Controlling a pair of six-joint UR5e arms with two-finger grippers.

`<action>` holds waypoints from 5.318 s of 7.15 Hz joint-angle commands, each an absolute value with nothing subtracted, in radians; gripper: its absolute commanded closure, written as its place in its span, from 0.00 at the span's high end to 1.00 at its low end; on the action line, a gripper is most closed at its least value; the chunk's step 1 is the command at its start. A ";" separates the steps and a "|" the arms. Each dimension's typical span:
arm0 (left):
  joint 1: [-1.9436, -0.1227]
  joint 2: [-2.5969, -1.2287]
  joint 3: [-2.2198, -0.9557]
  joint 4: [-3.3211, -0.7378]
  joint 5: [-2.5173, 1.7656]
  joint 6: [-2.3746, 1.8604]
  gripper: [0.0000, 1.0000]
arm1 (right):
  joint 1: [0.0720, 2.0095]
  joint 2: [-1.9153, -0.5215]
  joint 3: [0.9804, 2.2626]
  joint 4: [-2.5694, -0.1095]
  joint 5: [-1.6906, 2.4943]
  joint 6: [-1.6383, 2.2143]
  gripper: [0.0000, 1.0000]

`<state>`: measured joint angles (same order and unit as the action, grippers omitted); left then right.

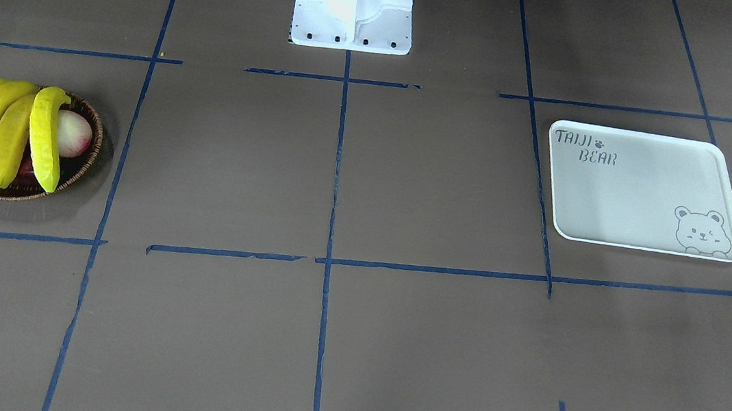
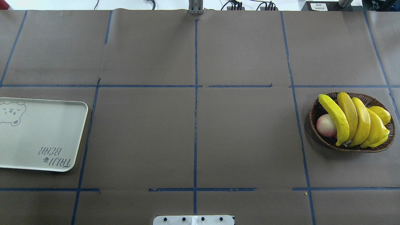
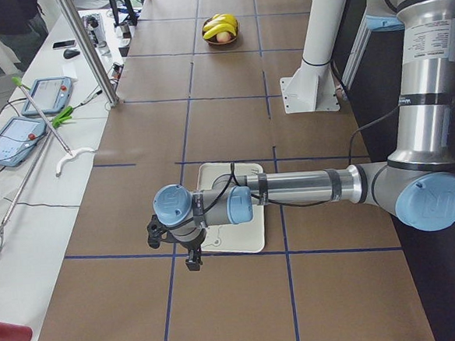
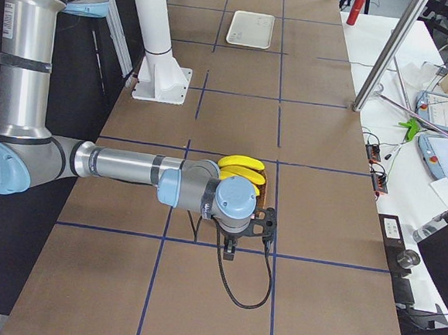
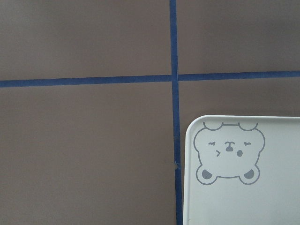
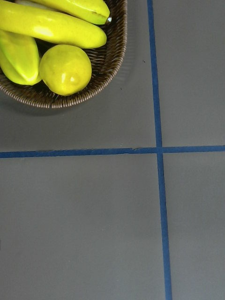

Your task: Transfer all bananas from basket to plate

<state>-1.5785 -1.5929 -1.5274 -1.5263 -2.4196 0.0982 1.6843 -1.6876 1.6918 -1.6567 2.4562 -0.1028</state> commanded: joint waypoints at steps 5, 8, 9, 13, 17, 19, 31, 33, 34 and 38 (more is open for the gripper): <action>-1.578 -1.592 -1.523 -1.526 -2.418 0.100 1.00 | 1.684 -1.686 1.692 -1.657 2.454 -0.100 1.00; -1.578 -1.594 -1.523 -1.526 -2.418 0.098 1.00 | 1.684 -1.687 1.692 -1.657 2.454 -0.103 1.00; -1.578 -1.597 -1.529 -1.526 -2.418 0.097 1.00 | 1.684 -1.687 1.692 -1.657 2.454 -0.103 1.00; -1.578 -1.621 -1.520 -1.526 -2.418 0.101 1.00 | 1.683 -1.683 1.692 -1.657 2.456 -0.101 1.00; -1.578 -1.621 -1.519 -1.526 -2.414 0.101 1.00 | 1.681 -1.677 1.694 -1.655 2.459 -0.097 1.00; -1.578 -1.621 -1.519 -1.526 -2.414 0.103 1.00 | 1.637 -1.626 1.706 -1.657 2.459 -0.039 1.00; -1.578 -1.598 -1.528 -1.578 -2.422 0.049 1.00 | 0.942 -1.649 2.103 -1.330 2.142 0.869 0.99; -1.578 -1.600 -1.520 -1.592 -2.422 0.051 1.00 | 0.878 -1.672 2.066 -1.276 2.109 0.876 0.99; -1.578 -1.601 -1.519 -1.592 -2.422 0.049 1.00 | 0.859 -1.672 2.043 -1.276 2.091 0.876 0.99; -1.578 -1.601 -1.516 -1.598 -2.422 0.049 1.00 | 0.857 -1.692 2.028 -1.287 2.091 0.870 0.98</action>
